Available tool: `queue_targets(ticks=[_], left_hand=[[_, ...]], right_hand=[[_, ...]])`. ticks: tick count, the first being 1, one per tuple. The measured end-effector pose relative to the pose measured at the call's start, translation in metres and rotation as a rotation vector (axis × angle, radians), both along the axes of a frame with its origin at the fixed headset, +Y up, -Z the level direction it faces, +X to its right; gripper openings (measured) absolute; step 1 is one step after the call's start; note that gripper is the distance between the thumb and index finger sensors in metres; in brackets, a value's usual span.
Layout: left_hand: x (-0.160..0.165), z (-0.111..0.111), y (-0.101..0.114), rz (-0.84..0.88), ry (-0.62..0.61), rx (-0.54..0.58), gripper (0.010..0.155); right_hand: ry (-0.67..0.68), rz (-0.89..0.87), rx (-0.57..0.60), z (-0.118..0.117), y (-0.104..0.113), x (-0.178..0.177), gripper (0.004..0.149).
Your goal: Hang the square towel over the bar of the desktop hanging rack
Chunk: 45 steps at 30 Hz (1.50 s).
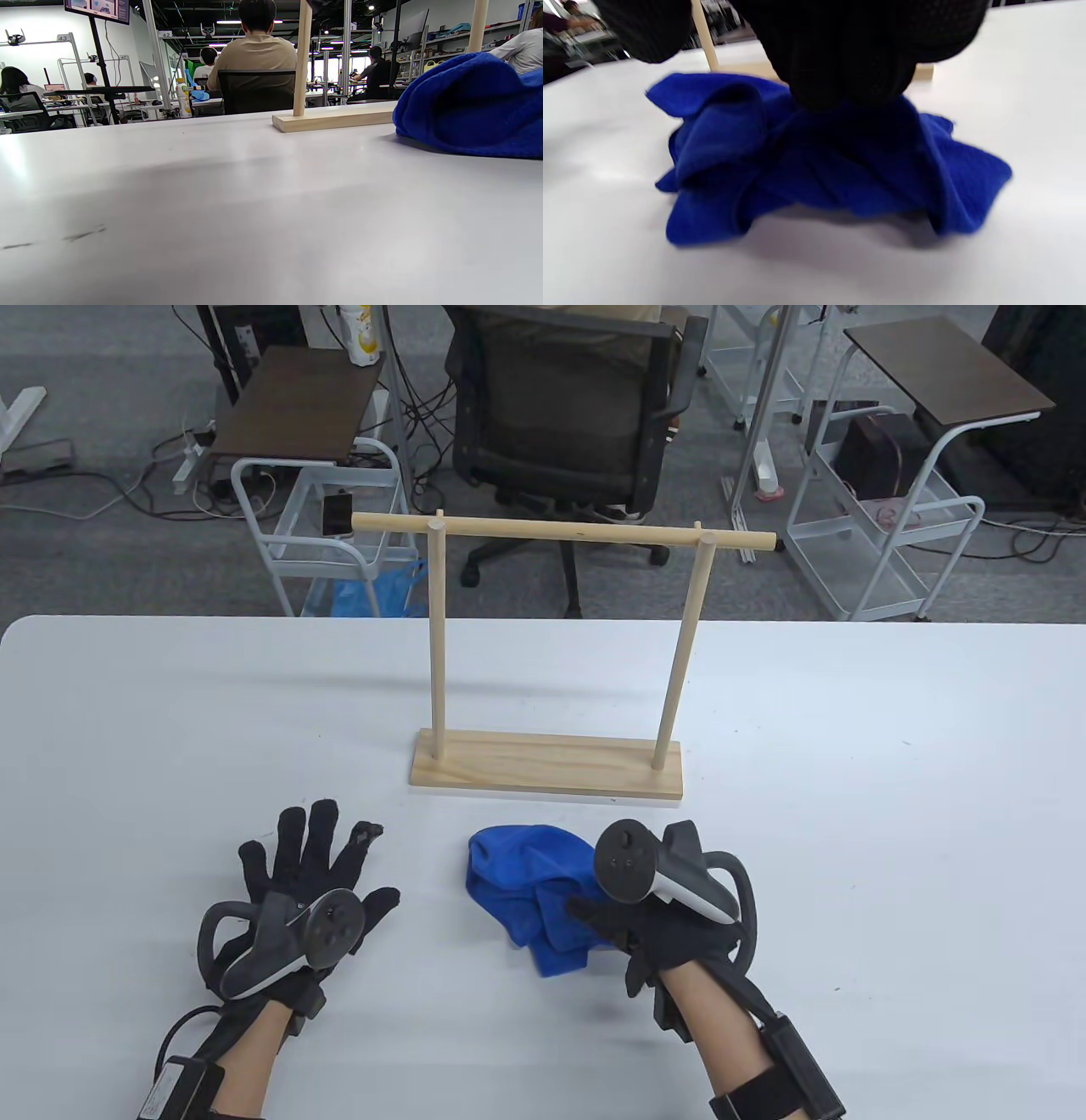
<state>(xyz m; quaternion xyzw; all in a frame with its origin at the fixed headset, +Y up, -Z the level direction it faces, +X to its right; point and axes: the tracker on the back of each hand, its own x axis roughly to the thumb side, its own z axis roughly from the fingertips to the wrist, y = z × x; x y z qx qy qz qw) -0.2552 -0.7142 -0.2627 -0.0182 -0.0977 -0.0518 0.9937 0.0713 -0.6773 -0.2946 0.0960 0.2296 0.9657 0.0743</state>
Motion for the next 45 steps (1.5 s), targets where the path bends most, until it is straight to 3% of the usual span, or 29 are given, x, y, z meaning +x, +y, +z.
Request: queue_targets(ticks=[9,13,18,26,34,45], left_hand=[[0.000,-0.001,0.000,0.002,0.001,-0.017,0.085],[0.000,-0.001,0.000,0.003,0.000,-0.022,0.085],[0.000,-0.001,0.000,0.007,-0.004,-0.022,0.084],[0.001,-0.001,-0.001,0.009,-0.008,-0.022,0.084],[-0.001,-0.001,-0.002,0.023,-0.003,-0.037,0.082],[-0.003,-0.001,-0.003,0.029,0.010,-0.023,0.082]], right_hand=[[-0.130,-0.011,-0.166,-0.009,-0.030,-0.010,0.077],[-0.184,-0.069,-0.118,-0.002,-0.037,-0.013,0.076],[-0.213,-0.163,-0.027,0.008,-0.036,-0.017,0.064],[-0.229,-0.152,0.050,0.017,-0.034,-0.028,0.044],[-0.267,-0.173,0.173,0.022,-0.003,-0.018,0.038],[-0.259,-0.192,0.379,0.024,0.046,-0.007,0.043]])
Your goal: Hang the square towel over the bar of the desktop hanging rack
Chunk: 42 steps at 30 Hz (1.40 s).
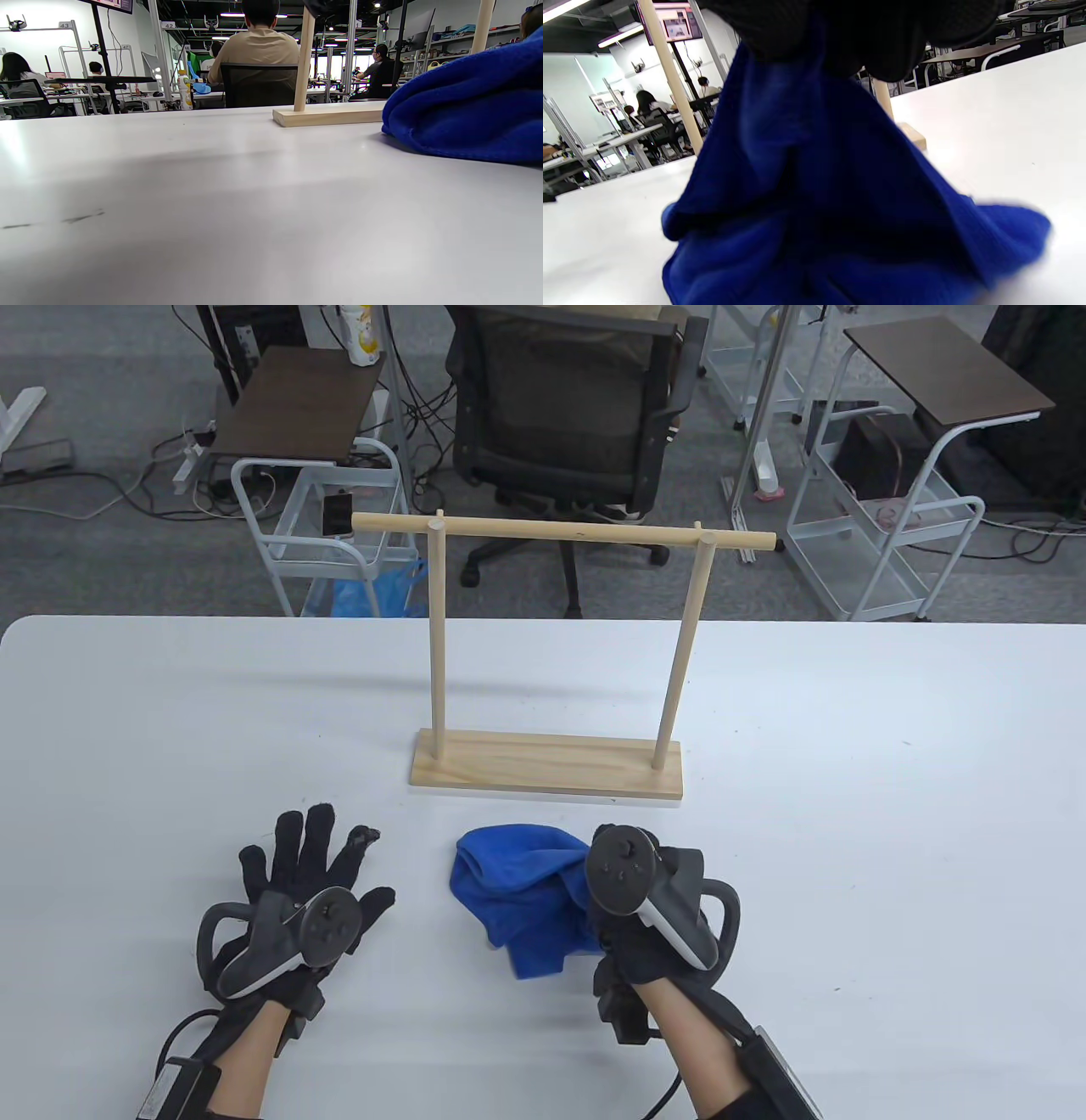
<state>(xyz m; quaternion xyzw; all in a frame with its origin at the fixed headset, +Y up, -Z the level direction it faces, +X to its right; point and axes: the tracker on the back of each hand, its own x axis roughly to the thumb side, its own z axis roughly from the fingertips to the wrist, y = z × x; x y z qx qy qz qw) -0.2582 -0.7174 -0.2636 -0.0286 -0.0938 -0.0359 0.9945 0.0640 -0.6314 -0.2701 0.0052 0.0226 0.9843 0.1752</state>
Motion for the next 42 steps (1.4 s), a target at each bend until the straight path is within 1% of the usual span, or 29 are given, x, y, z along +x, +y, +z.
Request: queue_targets(ticks=[2,6,10,12,13,16,19,21,23,26,28,31,35,38,39,42], left_hand=[[0.000,0.000,0.000,-0.001,-0.001,0.001,0.082],[0.000,0.000,-0.001,0.001,-0.004,-0.005,0.082],[0.000,0.000,-0.001,0.002,-0.004,-0.005,0.082],[0.000,0.000,-0.001,0.004,-0.004,-0.005,0.082],[0.000,0.000,-0.001,0.009,-0.012,-0.007,0.083],[-0.001,0.000,-0.002,0.023,-0.015,-0.010,0.084],[-0.002,0.000,-0.002,0.017,-0.010,-0.011,0.084],[-0.002,0.000,-0.003,0.019,-0.006,-0.012,0.084],[-0.003,0.000,-0.003,0.018,-0.003,-0.013,0.084],[-0.003,0.000,-0.002,0.017,0.001,-0.011,0.084],[-0.004,0.000,-0.002,0.018,0.001,-0.010,0.084],[-0.004,-0.001,-0.003,0.014,0.001,-0.013,0.084],[-0.003,-0.001,-0.003,0.009,0.001,-0.023,0.083],[-0.003,-0.001,-0.003,0.004,0.003,-0.027,0.083],[-0.003,-0.001,-0.003,0.002,0.005,-0.028,0.083],[-0.003,-0.002,-0.003,0.002,0.007,-0.028,0.083]], right_hand=[[-0.003,0.004,0.026,-0.002,0.009,0.002,0.043],[0.003,0.007,0.144,-0.005,0.028,0.006,0.043],[0.040,-0.090,0.270,-0.009,0.046,0.013,0.045],[0.064,-0.150,0.303,-0.013,0.054,0.016,0.049],[0.052,-0.172,0.317,-0.015,0.059,0.019,0.052],[0.049,-0.169,0.379,-0.019,0.072,0.022,0.055],[0.071,-0.145,0.366,-0.022,0.084,0.021,0.054],[0.097,-0.144,0.344,-0.025,0.091,0.021,0.051],[0.100,-0.139,0.355,-0.027,0.098,0.022,0.044],[0.120,-0.140,0.398,-0.030,0.109,0.026,0.039],[0.142,-0.201,0.406,-0.033,0.115,0.030,0.038],[0.132,-0.311,0.397,-0.037,0.123,0.038,0.039],[0.131,-0.562,0.370,-0.045,0.133,0.051,0.040],[0.110,-0.610,0.377,-0.047,0.141,0.055,0.040],[0.077,-0.589,0.416,-0.047,0.147,0.056,0.040],[0.096,-0.532,0.453,-0.047,0.160,0.056,0.040]])
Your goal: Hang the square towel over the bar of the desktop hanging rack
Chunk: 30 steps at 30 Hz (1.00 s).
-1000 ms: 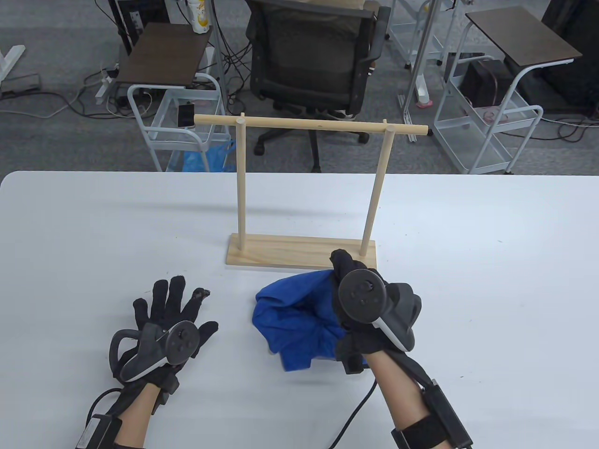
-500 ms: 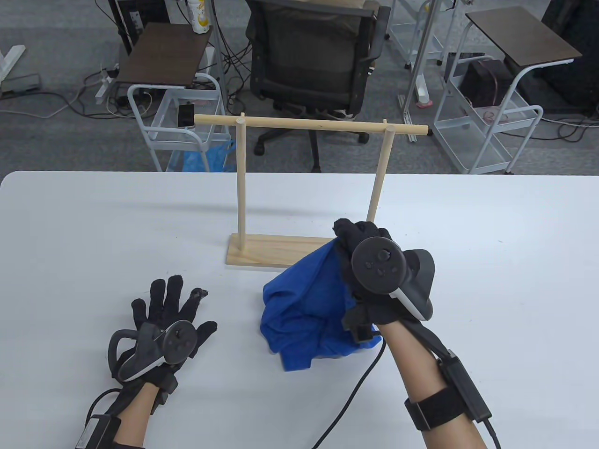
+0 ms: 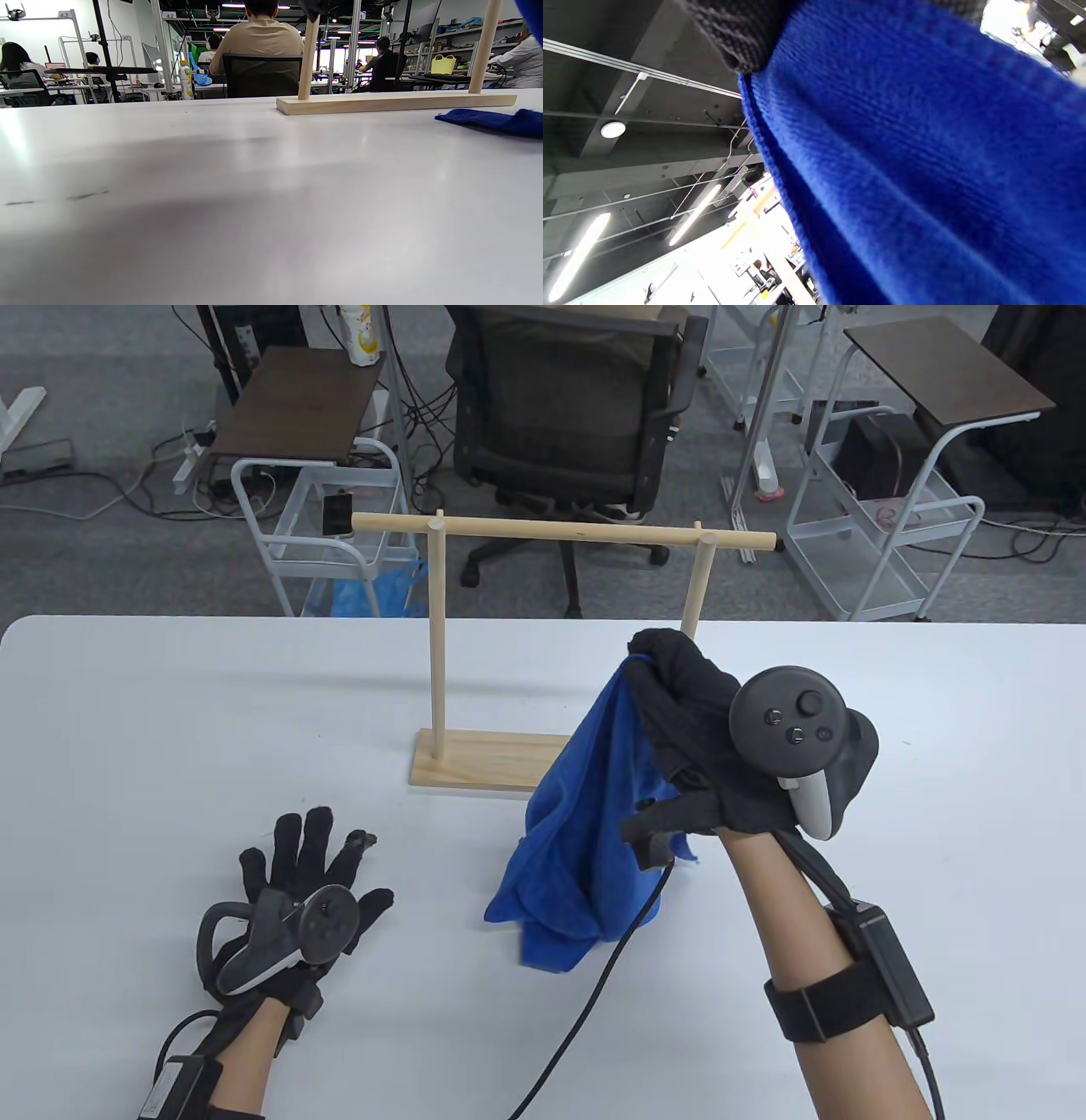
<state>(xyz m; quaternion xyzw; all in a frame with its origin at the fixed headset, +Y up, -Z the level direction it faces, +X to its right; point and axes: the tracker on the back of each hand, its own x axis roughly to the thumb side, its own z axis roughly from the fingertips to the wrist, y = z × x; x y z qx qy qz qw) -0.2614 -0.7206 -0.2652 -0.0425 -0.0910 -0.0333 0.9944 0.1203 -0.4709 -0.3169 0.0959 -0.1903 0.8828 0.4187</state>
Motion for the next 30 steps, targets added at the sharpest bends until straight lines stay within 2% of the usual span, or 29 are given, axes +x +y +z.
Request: queue_targets(ticks=[4,7,9,16,22,27,30], left_hand=[[0.000,0.000,0.000,-0.003,0.004,-0.006,0.083],[0.000,0.000,-0.001,-0.004,0.005,-0.013,0.083],[0.000,0.000,-0.001,-0.004,0.004,-0.016,0.083],[0.007,-0.003,0.000,0.041,-0.020,-0.057,0.083],[0.022,-0.004,0.010,0.159,-0.066,-0.057,0.084],[0.044,-0.012,0.023,0.280,-0.119,-0.110,0.087],[0.062,-0.015,0.037,0.364,-0.146,-0.069,0.092]], right_hand=[[0.045,0.000,0.066,0.000,0.019,0.001,0.039],[0.101,0.079,0.140,0.000,0.035,0.002,0.039],[0.060,0.106,0.149,0.001,0.043,0.002,0.038],[0.052,0.126,0.161,0.001,0.068,0.005,0.039],[0.061,0.133,0.173,0.001,0.089,0.007,0.039],[0.073,0.139,0.186,0.002,0.100,0.006,0.039],[0.075,0.137,0.188,0.002,0.103,0.006,0.039]])
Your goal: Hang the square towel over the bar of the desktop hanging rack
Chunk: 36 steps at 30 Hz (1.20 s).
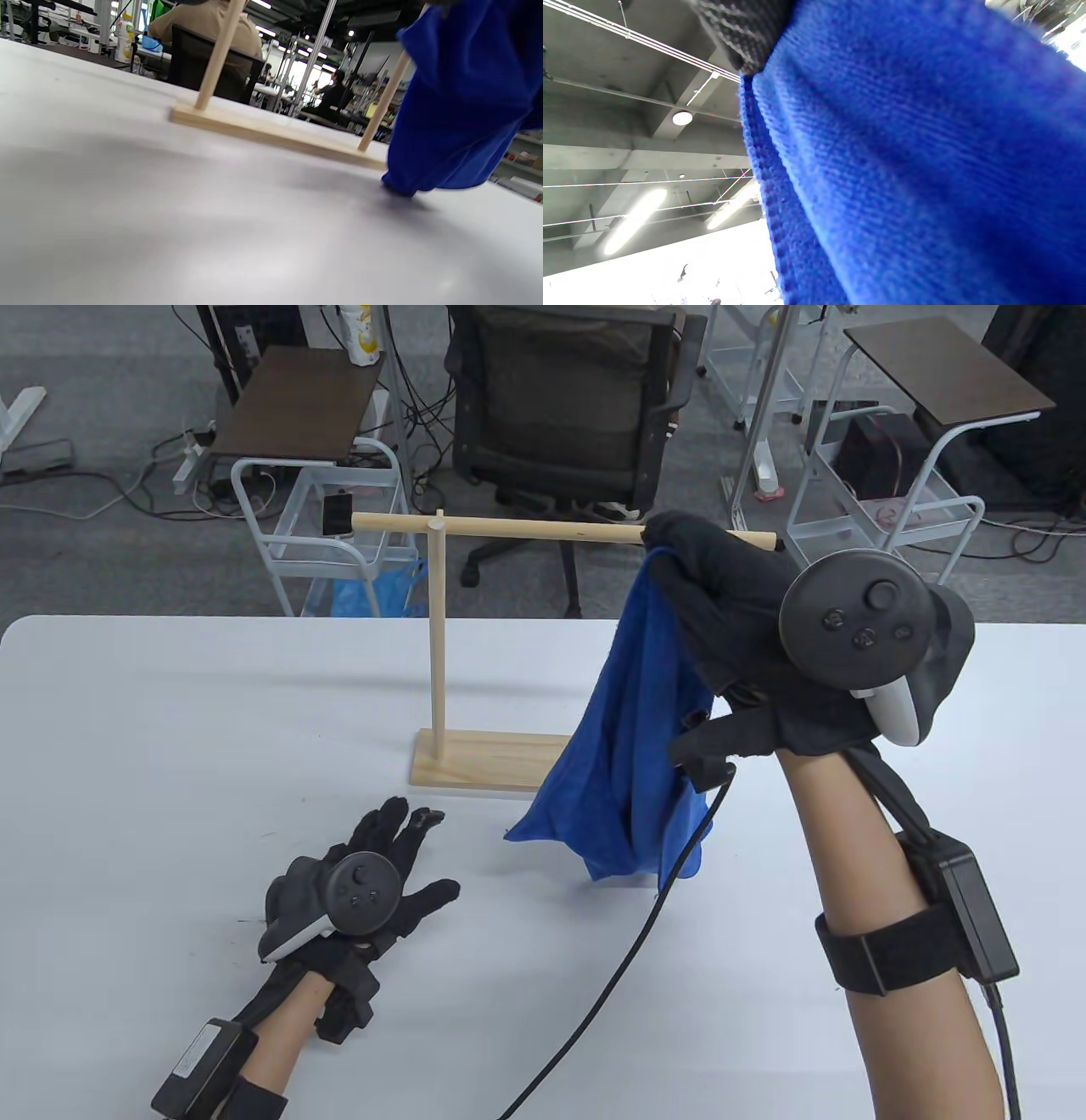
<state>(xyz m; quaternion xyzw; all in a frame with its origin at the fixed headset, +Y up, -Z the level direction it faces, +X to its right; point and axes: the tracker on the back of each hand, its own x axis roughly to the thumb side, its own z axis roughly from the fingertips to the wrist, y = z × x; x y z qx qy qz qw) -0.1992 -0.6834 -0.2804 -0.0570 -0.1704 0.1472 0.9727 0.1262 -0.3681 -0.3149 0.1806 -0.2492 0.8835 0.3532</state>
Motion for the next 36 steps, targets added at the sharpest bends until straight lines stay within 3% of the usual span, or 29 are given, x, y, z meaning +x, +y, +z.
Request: queue_targets(ticks=[5,8,11,18,20,29,36], left_hand=[[0.046,-0.003,0.010,0.122,0.003,0.069,0.098],[0.062,-0.009,0.004,0.156,0.065,0.104,0.078],[0.060,-0.015,0.002,0.262,0.113,0.116,0.044],[0.023,-0.027,0.015,0.341,0.143,0.077,0.044],[0.005,-0.030,0.029,0.312,0.219,0.138,0.044],[-0.050,-0.050,0.100,0.284,0.321,0.250,0.043],[-0.068,-0.067,0.155,0.353,0.319,0.242,0.043]], right_hand=[[0.009,-0.002,0.005,0.001,0.002,-0.003,0.039],[0.004,0.003,0.002,0.001,0.002,-0.001,0.039],[-0.011,0.000,-0.002,0.000,-0.001,0.005,0.039],[-0.036,-0.032,-0.037,-0.007,-0.013,0.025,0.039],[-0.051,-0.031,-0.045,-0.010,-0.018,0.033,0.039],[-0.116,-0.109,-0.086,-0.021,-0.037,0.077,0.039],[-0.119,-0.171,-0.113,-0.026,-0.051,0.106,0.039]])
